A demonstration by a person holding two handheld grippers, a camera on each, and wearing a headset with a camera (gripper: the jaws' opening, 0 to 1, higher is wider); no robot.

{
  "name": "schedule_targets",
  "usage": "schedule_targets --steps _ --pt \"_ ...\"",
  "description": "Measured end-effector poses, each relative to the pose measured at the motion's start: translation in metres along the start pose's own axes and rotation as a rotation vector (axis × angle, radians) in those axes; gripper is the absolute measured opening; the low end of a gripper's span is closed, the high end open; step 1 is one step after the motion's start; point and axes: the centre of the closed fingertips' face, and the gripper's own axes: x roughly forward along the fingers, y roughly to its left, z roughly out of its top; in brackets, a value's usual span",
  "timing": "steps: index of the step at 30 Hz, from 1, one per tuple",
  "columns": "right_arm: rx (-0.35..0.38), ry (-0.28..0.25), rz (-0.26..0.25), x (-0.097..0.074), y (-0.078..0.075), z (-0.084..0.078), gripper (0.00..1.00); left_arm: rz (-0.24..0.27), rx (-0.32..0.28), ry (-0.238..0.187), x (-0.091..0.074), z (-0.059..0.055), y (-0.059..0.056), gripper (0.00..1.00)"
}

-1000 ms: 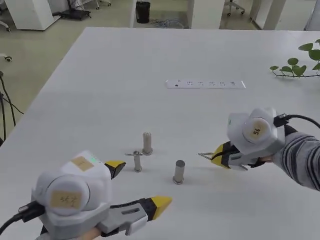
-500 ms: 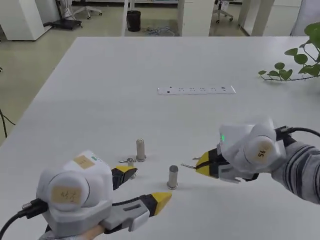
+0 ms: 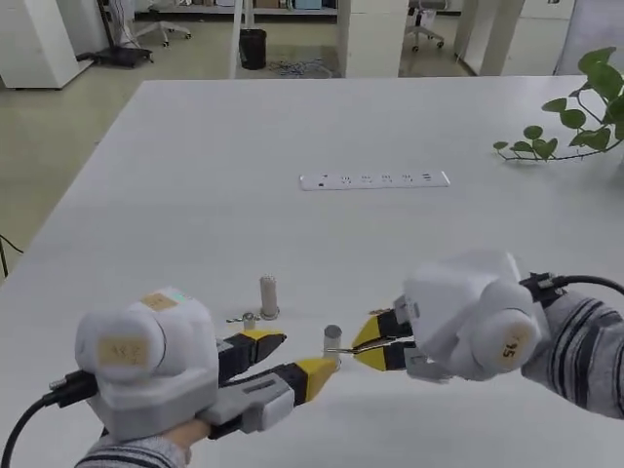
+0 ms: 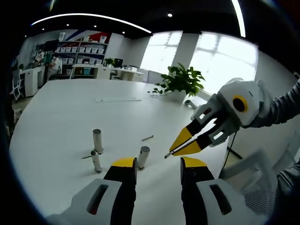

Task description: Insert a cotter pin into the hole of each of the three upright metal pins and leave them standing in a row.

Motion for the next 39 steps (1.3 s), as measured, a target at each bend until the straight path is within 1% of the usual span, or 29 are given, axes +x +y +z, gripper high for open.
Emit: schedule_targets --steps 3,7,12,14,22,26,29,31,32,33,34,37,38,39 --pt "-0.02 -0.009 0.0 -0.001 0.002 0.005 0.0 -0.02 -0.051 -0.005 0.001 -0.002 -0.003 0.28" --pt "-0.035 -0.031 0.001 -0.001 0.003 0.013 0.0 -0.043 -0.097 -0.007 0.002 -0.004 -0.008 0.21" --pt "-0.054 -0.05 0.005 -0.001 0.004 0.021 0.0 -0.064 -0.121 -0.017 0.003 -0.003 -0.013 0.15" --pt "-0.057 -0.056 0.005 0.0 0.004 0.023 0.0 -0.063 -0.127 -0.015 0.003 -0.003 -0.013 0.14" --pt "-0.059 -0.066 0.01 0.001 0.005 0.028 0.0 -0.077 -0.137 -0.018 0.003 -0.002 -0.016 0.04" --pt "-0.058 -0.069 0.007 0.001 0.005 0.029 0.0 -0.078 -0.132 -0.011 0.003 -0.004 -0.016 0.01" --pt "-0.059 -0.068 0.007 0.001 0.005 0.029 0.0 -0.083 -0.135 -0.021 0.003 -0.002 -0.016 0.0" --pt "-0.059 -0.067 0.007 0.001 0.005 0.029 0.0 -0.086 -0.127 -0.02 0.004 -0.002 -0.017 0.0" --pt "-0.057 -0.067 0.008 0.001 0.005 0.029 0.0 -0.084 -0.117 -0.02 0.004 -0.002 -0.017 0.0" --pt "-0.056 -0.066 0.01 0.001 0.005 0.029 0.0 -0.086 -0.087 -0.019 0.003 -0.002 -0.018 0.0" --pt "-0.055 -0.066 0.012 0.001 0.005 0.029 0.0 -0.086 -0.079 -0.017 0.003 -0.003 -0.018 0.0" --pt "-0.039 -0.071 0.008 0.002 0.005 0.03 0.0 -0.086 -0.028 -0.019 0.002 -0.002 -0.02 0.0" --pt "-0.03 -0.075 0.012 0.002 0.006 0.03 0.0 -0.083 -0.019 -0.015 0.002 -0.002 -0.019 0.0" --pt "0.008 -0.083 0.016 0.002 0.006 0.031 0.0 -0.073 0.005 -0.019 0.001 -0.001 -0.018 0.0"
